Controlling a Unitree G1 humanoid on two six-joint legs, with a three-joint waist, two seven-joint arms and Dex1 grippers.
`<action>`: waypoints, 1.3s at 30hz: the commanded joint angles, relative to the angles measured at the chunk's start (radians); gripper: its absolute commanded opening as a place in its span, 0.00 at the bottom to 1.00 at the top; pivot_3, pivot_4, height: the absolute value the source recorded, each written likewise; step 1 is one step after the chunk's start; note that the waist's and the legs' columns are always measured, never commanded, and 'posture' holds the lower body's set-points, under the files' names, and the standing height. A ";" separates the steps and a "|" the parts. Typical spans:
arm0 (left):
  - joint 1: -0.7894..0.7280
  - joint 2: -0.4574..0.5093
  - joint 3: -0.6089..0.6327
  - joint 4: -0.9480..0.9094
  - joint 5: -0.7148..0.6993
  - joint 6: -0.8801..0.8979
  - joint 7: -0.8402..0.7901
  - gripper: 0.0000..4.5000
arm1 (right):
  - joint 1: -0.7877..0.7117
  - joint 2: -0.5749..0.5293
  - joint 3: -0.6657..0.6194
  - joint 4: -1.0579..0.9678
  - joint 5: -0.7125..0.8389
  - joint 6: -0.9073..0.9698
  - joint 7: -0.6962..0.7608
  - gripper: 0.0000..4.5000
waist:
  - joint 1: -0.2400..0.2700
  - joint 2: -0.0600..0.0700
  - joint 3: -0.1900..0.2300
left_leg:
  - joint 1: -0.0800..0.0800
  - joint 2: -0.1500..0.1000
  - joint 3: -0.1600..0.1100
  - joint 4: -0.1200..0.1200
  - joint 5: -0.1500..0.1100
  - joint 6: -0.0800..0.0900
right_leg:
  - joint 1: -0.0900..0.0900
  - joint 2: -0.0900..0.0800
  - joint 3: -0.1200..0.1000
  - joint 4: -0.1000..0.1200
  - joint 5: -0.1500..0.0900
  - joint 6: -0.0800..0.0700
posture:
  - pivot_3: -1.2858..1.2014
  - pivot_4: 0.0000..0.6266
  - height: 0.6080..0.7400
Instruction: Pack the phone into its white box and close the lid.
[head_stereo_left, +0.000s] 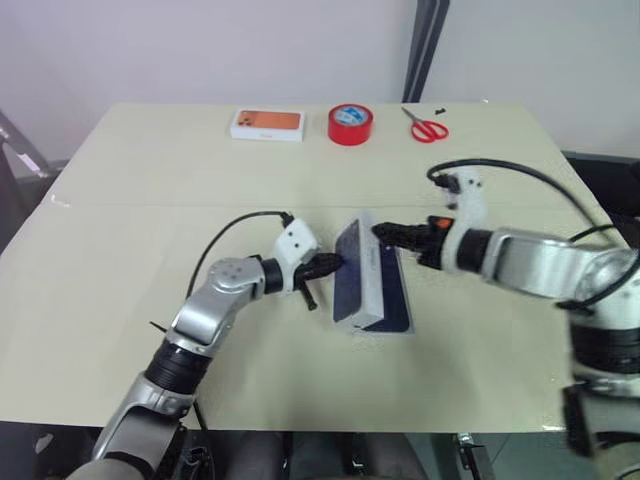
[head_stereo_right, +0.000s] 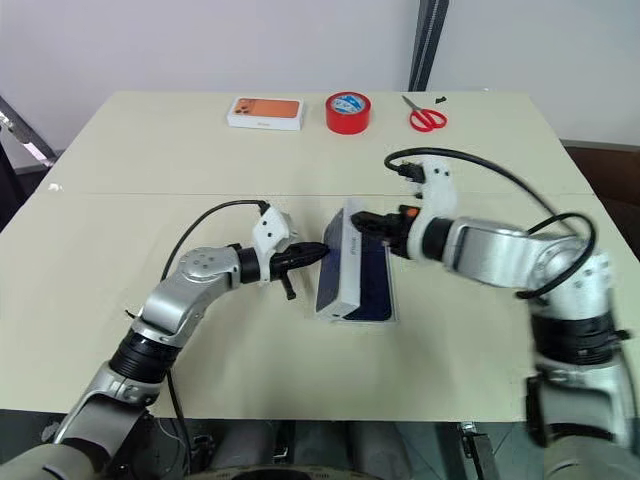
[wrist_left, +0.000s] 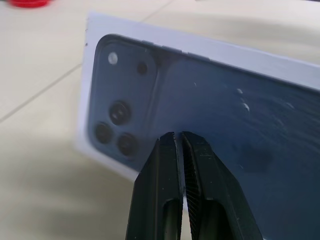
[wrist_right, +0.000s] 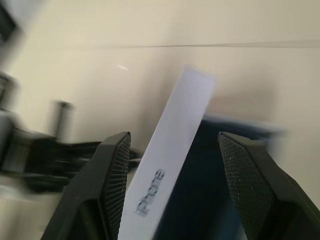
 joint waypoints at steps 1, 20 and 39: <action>-0.022 -0.017 0.020 -0.046 -0.006 0.000 0.012 0.05 | -0.016 -0.113 0.104 -0.084 -0.297 -0.017 0.284 0.59 | 0.005 0.000 0.000 | 0.000 0.000 0.000 0.000 0.000 0.000 | 0.000 0.000 0.000 0.000 0.000 0.000 | 0.52 0.24 1.00; -0.012 0.137 -0.007 -0.057 0.030 0.218 0.025 0.05 | 0.084 -0.265 0.420 -0.257 -1.205 -0.362 0.932 0.01 | 0.015 0.000 0.000 | 0.000 0.000 -0.001 0.000 0.000 0.000 | 0.000 -0.001 0.000 -0.001 0.000 0.000 | 0.52 0.24 1.00; -0.060 0.033 -0.094 -0.172 -0.007 0.265 -0.085 0.05 | 0.214 -0.263 0.318 -0.349 -1.330 -0.370 1.152 0.01 | 0.014 0.000 0.000 | 0.000 -0.001 -0.001 0.000 0.000 0.000 | 0.000 -0.001 0.000 -0.001 0.000 0.000 | 0.52 0.24 1.00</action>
